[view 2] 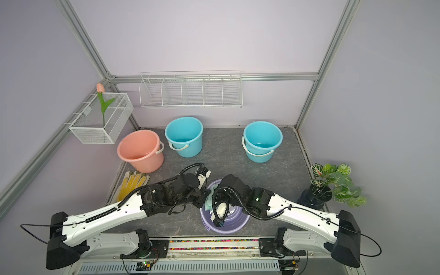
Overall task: Wipe the inside of the bucket with a cloth
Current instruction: Wipe the dirt from the inside of the bucket.
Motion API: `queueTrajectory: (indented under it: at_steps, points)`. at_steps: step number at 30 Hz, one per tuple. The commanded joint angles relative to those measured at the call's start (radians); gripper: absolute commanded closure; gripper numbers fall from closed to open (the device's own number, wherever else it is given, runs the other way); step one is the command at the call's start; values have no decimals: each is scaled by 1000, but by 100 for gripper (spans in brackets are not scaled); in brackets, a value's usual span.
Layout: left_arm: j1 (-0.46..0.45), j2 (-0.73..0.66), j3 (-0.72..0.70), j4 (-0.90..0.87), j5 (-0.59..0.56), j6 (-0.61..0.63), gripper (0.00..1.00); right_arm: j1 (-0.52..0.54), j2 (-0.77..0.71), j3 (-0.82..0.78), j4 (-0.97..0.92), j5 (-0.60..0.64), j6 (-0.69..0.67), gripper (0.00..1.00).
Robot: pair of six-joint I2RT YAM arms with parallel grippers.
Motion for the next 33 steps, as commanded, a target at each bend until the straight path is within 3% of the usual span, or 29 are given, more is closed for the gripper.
queueTrajectory:
  at_steps: [1, 9, 19, 27, 33]
  points:
    - [-12, 7, 25, 13, 43, 9, 100, 11, -22, 80, 50, 79, -56, 93]
    - [-12, 1, 20, 8, 36, 8, 100, 15, -34, 163, -157, 257, 31, 93]
    - [-11, -10, 34, -5, -10, 8, 100, 58, -118, 175, -485, 407, 251, 93]
    - [-12, -35, 34, -21, -69, -2, 100, 151, -174, 147, -727, 337, 477, 93]
    - [-11, -50, 22, -20, -111, -21, 100, 243, -176, 145, -821, 157, 640, 93]
